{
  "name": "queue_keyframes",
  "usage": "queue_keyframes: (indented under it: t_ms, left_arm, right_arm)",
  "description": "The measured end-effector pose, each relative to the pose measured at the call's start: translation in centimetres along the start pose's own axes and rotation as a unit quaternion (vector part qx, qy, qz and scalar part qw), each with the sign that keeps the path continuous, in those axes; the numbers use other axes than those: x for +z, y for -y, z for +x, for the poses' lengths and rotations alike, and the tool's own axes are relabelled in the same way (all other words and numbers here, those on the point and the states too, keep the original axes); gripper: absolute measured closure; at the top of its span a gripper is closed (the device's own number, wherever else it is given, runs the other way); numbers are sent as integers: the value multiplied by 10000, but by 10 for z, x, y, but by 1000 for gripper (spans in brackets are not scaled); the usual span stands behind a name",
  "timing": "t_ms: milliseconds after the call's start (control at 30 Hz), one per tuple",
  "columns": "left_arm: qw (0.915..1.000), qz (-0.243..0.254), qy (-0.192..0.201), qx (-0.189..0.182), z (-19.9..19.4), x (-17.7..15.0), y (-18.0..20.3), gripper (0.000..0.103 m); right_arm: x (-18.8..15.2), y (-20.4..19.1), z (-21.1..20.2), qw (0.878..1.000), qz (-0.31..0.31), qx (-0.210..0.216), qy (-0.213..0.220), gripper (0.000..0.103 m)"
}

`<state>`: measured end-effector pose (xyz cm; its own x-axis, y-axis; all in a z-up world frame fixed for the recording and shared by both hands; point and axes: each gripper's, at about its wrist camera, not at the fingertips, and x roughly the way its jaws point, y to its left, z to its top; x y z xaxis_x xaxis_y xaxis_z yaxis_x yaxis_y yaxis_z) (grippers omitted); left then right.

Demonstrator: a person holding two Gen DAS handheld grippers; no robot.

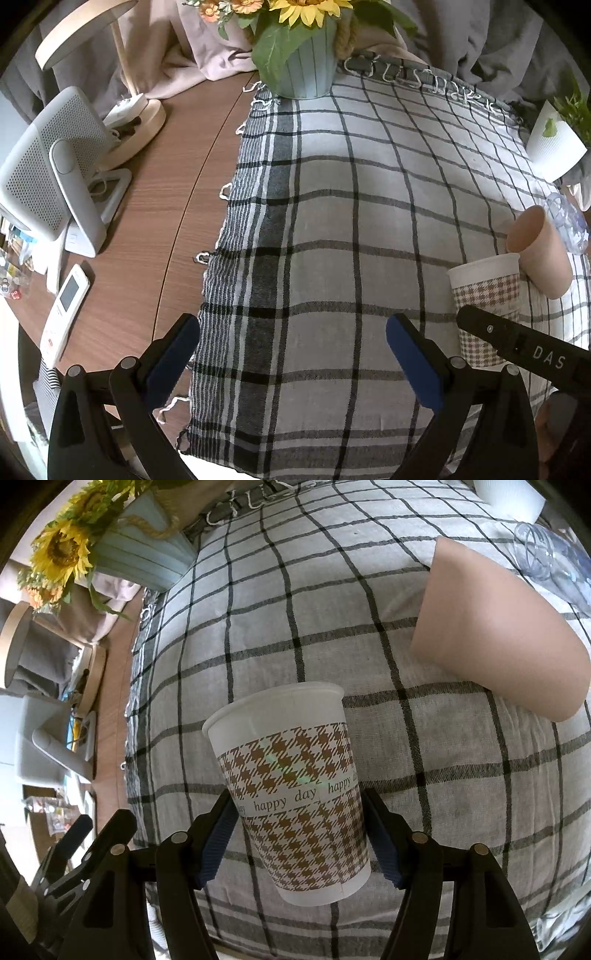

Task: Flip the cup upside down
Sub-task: 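Lift the houndstooth cup with the right gripper and carry it upright, then set the houndstooth cup upright on the cloth and open the right gripper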

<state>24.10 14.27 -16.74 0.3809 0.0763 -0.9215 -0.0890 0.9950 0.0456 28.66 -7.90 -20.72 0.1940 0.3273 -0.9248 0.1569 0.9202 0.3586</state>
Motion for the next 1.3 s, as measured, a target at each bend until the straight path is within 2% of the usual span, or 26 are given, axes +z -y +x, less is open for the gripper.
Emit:
queue_keyframes:
  t_ms: [133,200,500,567,667,933,1300]
  left_arm:
    - [9999,-25,115,10,-6,0,-1,0]
    - [9997,-20,227,25,-12,-1,-1,0]
    - [9966,6,818,-122,-54,-10,24,0]
    - [9961,14,876,-126,-60,-13,34,0]
    - [9954,-56,921,-240,-70,-18,49,0]
    - [9957,-79,823,-429,-70,-35,95,0]
    - [9955,-225,760,-522,-47,-57,137,0]
  right_arm:
    - [-1,-2,-4,10000,-47,2,72,28]
    - [-3,-3,-11,9998,-81,-14,161,28]
    - [-15,-6,-79,9930,-530,-292,1015,27]
    - [-16,-1,-99,9888,-678,-416,1259,27]
    - [-17,7,-117,9855,-801,-522,1401,27]
    - [-21,48,-133,9843,-910,-652,1368,27]
    - [-22,100,-120,9867,-966,-736,1082,27]
